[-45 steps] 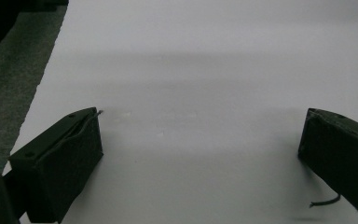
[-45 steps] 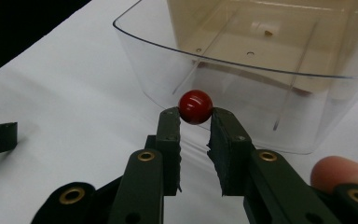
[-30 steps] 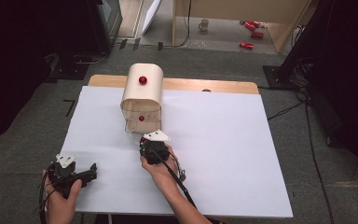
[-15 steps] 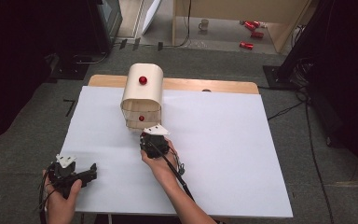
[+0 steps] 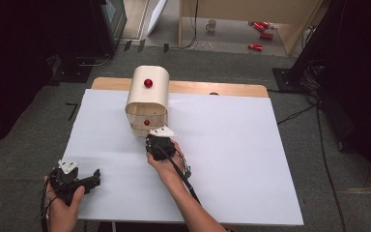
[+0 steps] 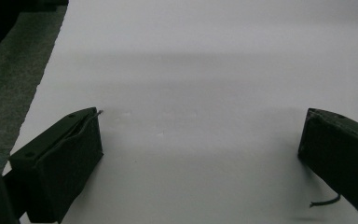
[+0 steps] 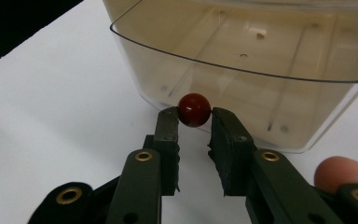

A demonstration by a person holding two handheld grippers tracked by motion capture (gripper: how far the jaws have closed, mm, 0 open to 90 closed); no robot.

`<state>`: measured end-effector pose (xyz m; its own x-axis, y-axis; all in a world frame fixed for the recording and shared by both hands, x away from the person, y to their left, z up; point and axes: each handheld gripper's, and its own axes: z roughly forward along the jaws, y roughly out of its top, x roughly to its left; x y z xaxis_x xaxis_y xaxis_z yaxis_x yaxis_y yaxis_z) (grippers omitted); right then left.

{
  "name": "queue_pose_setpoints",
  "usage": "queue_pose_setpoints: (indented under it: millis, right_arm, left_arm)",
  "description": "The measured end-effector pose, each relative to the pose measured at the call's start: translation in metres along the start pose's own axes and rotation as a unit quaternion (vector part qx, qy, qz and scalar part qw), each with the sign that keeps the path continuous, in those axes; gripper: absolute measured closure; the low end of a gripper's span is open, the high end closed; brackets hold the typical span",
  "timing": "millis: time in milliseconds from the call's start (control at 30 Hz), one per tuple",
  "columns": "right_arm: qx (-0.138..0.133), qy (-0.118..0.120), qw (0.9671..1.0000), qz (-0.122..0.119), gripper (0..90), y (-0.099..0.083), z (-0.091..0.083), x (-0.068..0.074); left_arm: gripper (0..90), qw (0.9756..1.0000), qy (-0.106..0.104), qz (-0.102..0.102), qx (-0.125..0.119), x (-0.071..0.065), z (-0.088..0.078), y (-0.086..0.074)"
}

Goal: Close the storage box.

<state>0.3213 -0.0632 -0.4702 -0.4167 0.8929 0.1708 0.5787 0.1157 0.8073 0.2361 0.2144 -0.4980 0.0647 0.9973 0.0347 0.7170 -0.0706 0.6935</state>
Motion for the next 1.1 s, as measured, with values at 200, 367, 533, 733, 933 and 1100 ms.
queue_pose_setpoints:
  millis: [200, 367, 533, 733, 933, 1100]
  right_arm:
    - [0.001, 0.006, 1.0000, 0.004, 73.4, 0.001, 0.001, -0.003]
    - [0.000, 0.009, 1.0000, 0.002, 72.2, 0.001, 0.001, -0.004]
    - [0.000, 0.028, 0.9996, 0.007, 55.9, 0.000, -0.003, -0.009]
    - [0.004, 0.040, 0.9992, -0.004, 32.3, -0.002, -0.015, -0.017]
    - [0.012, 0.031, 0.9993, -0.014, 12.7, -0.005, -0.027, -0.027]
    - [0.016, 0.033, 0.9990, -0.026, 6.5, -0.010, -0.043, -0.045]
  left_arm:
    - [0.0, 1.0000, 0.000, 0.000, 0.000, 0.000, 0.000, 0.000]
    - [0.0, 1.0000, 0.000, 0.000, 0.000, 0.000, 0.000, 0.000]
    - [0.0, 1.0000, 0.000, 0.000, 0.000, 0.000, 0.000, 0.000]
    - [0.0, 1.0000, 0.000, 0.001, 0.000, 0.000, 0.000, 0.000]
    - [0.0, 1.0000, 0.000, 0.001, 0.000, 0.000, 0.000, 0.000]
    - [0.0, 1.0000, 0.000, 0.001, 0.000, 0.000, 0.000, 0.000]
